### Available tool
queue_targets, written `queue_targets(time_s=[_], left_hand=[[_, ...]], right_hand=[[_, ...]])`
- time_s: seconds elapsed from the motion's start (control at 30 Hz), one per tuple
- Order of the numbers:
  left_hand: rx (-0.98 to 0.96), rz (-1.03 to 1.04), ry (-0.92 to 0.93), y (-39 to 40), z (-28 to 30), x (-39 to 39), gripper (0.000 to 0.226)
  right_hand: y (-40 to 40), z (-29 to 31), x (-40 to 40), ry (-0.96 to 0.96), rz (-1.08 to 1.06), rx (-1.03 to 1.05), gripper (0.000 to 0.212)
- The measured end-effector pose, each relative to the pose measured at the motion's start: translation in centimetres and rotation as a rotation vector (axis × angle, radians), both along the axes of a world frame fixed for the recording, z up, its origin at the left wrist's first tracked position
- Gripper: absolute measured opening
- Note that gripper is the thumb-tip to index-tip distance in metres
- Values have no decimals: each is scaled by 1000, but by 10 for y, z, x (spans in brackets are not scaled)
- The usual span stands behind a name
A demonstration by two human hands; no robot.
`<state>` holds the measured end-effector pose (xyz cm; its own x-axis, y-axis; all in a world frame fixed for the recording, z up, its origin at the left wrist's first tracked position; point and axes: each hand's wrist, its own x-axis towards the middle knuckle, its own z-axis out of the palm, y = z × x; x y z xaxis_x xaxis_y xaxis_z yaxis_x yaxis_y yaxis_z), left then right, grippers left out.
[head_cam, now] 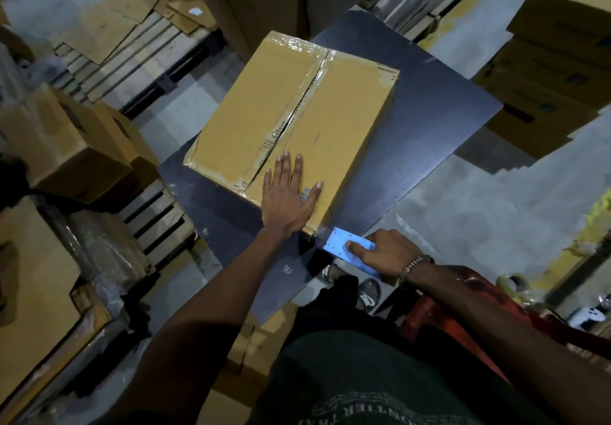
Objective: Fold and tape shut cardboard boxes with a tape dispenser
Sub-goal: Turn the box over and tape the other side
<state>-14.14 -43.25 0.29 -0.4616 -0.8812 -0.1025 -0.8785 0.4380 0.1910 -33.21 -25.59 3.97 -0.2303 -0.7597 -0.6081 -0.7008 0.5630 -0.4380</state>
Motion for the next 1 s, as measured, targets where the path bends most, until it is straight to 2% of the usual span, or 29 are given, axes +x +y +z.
queue_targets(time_s=[0.23,0.3,0.43,0.53,0.67,0.77,0.87,0.93,1.0], left_hand=[[-32,21,20,0,-2,-2,82],[-40,21,20,0,-3,-2,81],[-40,14,20,0,-3,-1,81],[-42,14,17,0,-2,-1,81],[-30,12,11,0,-1,-2,81],[-24,11,8,0,0,-1,82],[-15,10,18,0,0,0,82],[-13,10,9,-1,0,-1,82],[-7,8,7,-1,0,-1,83]], right_hand=[[-17,-32,11,-157,-108,27,63],[-22,-37,5,-294,-190,77,60],[-34,-41,-8,-686,-366,162,44],[-47,-33,-16,-794,-400,277,26],[-68,-34,-26,-779,-312,366,32],[-78,-30,-33,-632,-303,390,27],[-73,-42,-56,-448,-354,332,26],[-70,-50,-71,-380,-410,266,38],[-73,-56,-81,-224,-390,140,49]])
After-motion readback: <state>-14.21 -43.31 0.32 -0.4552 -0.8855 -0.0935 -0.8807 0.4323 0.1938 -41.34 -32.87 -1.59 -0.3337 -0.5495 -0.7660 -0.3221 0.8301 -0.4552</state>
